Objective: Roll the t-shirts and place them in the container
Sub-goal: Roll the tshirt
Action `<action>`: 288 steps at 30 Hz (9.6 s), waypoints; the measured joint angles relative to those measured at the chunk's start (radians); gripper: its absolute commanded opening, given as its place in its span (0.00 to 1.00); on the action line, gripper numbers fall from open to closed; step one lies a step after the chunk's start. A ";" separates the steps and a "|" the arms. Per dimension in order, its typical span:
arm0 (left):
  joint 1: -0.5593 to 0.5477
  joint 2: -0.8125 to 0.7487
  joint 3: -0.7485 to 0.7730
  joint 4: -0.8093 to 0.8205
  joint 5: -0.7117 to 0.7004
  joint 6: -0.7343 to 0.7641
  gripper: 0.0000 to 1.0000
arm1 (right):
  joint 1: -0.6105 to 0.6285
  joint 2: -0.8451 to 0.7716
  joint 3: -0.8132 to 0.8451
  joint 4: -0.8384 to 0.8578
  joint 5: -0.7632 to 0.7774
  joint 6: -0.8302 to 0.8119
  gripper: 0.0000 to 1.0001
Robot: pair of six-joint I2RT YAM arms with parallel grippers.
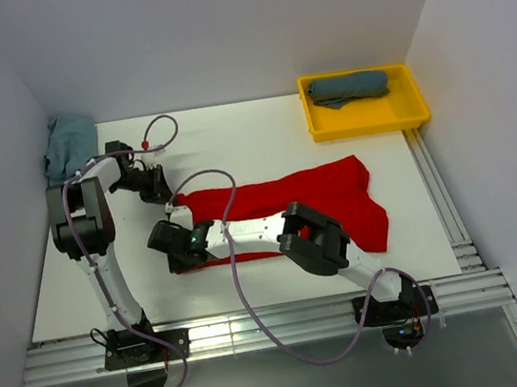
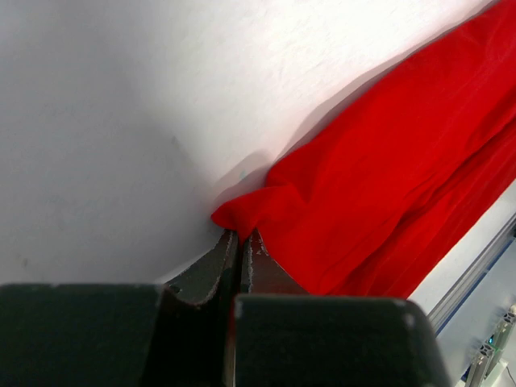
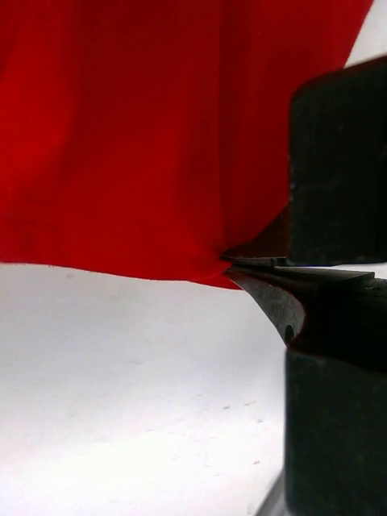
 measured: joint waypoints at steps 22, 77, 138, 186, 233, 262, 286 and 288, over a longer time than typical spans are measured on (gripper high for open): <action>0.005 -0.037 -0.005 -0.029 -0.135 -0.026 0.01 | 0.001 -0.136 -0.196 0.124 -0.077 0.023 0.05; -0.338 -0.021 0.159 -0.055 -0.607 -0.114 0.46 | -0.075 -0.356 -0.733 0.596 -0.101 0.217 0.00; -0.109 0.045 0.145 -0.124 -0.042 0.018 0.48 | -0.086 -0.472 -0.873 0.591 -0.037 0.372 0.34; 0.027 0.009 0.276 -0.102 -0.084 -0.161 0.56 | -0.151 0.006 0.149 -0.167 0.322 -0.134 0.47; -0.047 0.013 0.227 -0.150 -0.042 -0.047 0.56 | -0.110 0.142 0.312 -0.329 0.353 -0.042 0.58; -0.077 0.019 0.226 -0.155 -0.051 -0.038 0.56 | -0.129 0.100 0.194 -0.215 0.286 -0.056 0.20; -0.060 -0.071 0.044 -0.114 0.150 0.004 0.63 | -0.315 -0.229 -0.880 1.209 -0.228 0.278 0.09; -0.060 -0.073 0.016 -0.111 0.156 0.009 0.63 | -0.326 -0.210 -0.903 1.294 -0.250 0.321 0.09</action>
